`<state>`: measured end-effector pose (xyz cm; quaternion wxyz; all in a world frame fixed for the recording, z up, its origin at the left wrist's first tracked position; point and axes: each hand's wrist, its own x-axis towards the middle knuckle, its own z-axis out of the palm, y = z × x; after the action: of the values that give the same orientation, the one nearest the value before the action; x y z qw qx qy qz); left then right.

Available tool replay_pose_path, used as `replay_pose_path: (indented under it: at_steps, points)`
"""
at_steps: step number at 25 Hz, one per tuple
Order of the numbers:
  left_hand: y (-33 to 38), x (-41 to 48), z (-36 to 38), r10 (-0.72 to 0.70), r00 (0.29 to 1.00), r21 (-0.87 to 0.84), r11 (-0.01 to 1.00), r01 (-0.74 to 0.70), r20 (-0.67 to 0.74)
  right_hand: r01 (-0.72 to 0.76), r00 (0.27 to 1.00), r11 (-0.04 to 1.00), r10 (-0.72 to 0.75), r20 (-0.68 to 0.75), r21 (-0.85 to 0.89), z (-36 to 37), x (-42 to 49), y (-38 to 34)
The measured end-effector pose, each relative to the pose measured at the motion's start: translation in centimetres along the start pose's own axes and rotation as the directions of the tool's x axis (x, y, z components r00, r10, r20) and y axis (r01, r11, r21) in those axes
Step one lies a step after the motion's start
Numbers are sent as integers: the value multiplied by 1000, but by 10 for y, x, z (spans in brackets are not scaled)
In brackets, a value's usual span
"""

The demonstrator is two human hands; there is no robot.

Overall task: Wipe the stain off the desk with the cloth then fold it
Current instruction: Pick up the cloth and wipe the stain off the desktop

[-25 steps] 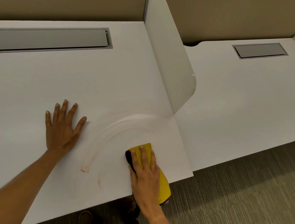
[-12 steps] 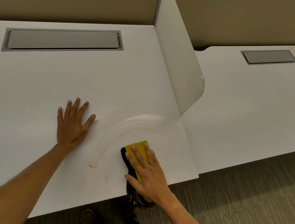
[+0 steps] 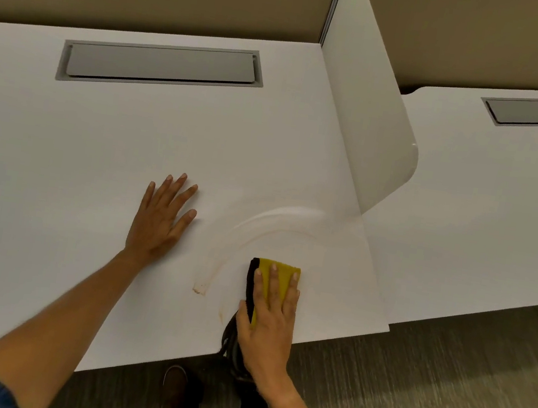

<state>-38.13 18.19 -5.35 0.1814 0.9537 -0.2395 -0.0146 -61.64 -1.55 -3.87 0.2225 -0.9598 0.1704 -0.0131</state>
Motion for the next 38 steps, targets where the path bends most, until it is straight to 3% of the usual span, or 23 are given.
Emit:
replay_pose_path:
  at_steps: [4, 7, 10, 12, 13, 14, 16, 17, 20, 22, 25, 27, 33, 38]
  points:
    - [4, 2, 0, 5, 1000, -34, 999, -5, -14, -316, 949, 948, 316, 7, -27, 5, 7, -52]
    - [4, 1, -1, 0, 999, -68, 998, -3, -34, -389, 912, 921, 388, 132, -16, 3, 13, -67]
    - [1, 1, -1, 2, 999, -101, 995, -7, -49, -184, 946, 977, 206, 251, -110, -16, 7, -45]
    - [0, 1, -1, 7, 998, -102, 995, -13, -55, 234, 933, 958, -175, 314, -164, -38, 17, -18]
    - [0, 1, 0, 14, 998, -100, 995, -20, -55, 519, 822, 839, -435, 368, -167, -47, 28, -3]
    - [0, 1, 0, 19, 998, -96, 995, -25, -56, 761, 626, 631, -651, 429, -154, -57, 45, 12]
    - [-2, 1, 1, 21, 998, -89, 996, -26, -62, 967, 234, 249, -815, 530, -44, -67, 82, 33]
    - [-2, 1, 2, 23, 998, -90, 996, -29, -62, 992, 93, 125, -830, 550, 21, -66, 96, 38]
    - [-5, 0, 4, 21, 998, -99, 995, -27, -64, 976, -201, -125, -828, 524, 177, -39, 109, 34]
    - [-5, 1, 5, 18, 998, -106, 994, -25, -65, 950, -286, -181, -830, 479, 254, -19, 109, 23]
    - [-4, 1, 5, 13, 997, -120, 993, -22, -77, 952, -261, -165, -874, 409, 257, -11, 109, 14]
    - [-3, 1, 4, 12, 997, -120, 993, -21, -79, 969, -174, -92, -912, 370, 228, -10, 104, 14]
    - [-1, 0, 2, -22, 996, -130, 992, 11, -87, 961, 253, 275, -882, 398, -3, -1, 88, -2]
    - [-2, 2, -1, -172, 971, -210, 968, 136, -164, 757, 650, 629, -697, 302, -178, 8, 84, -23]
